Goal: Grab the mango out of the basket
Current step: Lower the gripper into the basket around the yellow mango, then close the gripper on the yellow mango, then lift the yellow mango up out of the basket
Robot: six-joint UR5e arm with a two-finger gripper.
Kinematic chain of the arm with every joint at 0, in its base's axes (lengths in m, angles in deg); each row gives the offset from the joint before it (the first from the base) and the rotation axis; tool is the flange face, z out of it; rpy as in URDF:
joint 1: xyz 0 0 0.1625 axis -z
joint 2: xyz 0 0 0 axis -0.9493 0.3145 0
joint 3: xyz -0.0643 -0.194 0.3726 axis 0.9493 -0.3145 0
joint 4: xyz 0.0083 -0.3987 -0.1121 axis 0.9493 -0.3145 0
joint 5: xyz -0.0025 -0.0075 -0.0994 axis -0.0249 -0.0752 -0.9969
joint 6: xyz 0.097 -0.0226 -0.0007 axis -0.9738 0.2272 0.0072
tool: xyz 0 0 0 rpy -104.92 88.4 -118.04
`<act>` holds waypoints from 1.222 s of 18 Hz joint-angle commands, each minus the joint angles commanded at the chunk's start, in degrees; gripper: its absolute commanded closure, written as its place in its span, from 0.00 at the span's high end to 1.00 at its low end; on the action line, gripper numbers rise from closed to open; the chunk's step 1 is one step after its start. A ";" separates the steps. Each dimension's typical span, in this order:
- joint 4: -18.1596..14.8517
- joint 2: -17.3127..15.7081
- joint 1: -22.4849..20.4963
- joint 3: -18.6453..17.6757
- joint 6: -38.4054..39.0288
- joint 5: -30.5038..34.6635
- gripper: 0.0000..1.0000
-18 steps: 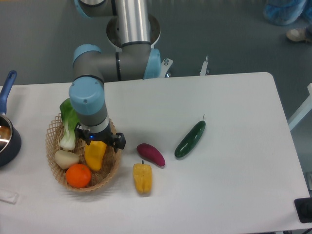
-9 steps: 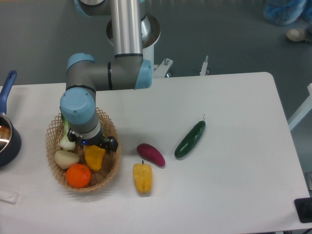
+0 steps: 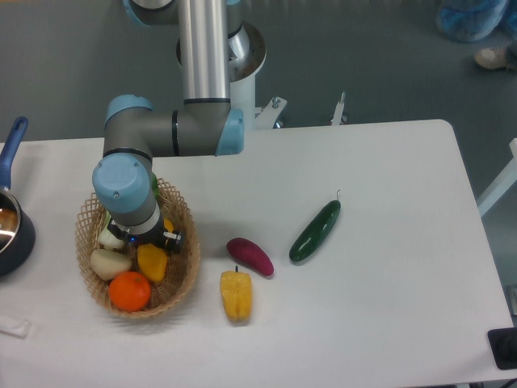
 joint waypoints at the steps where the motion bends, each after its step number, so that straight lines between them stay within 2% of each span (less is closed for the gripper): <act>1: -0.17 -0.44 0.00 0.09 0.00 0.00 0.15; 6: -0.62 -4.39 -0.70 1.14 -0.35 0.35 0.15; 11: -0.97 -6.41 -5.17 3.51 -2.28 2.90 0.15; 18: -3.07 -9.75 -16.24 5.80 -19.57 2.90 0.17; 20: -4.56 -10.63 -19.67 6.24 -26.86 2.81 0.18; 22: -5.62 -10.81 -22.05 6.77 -30.92 2.90 0.19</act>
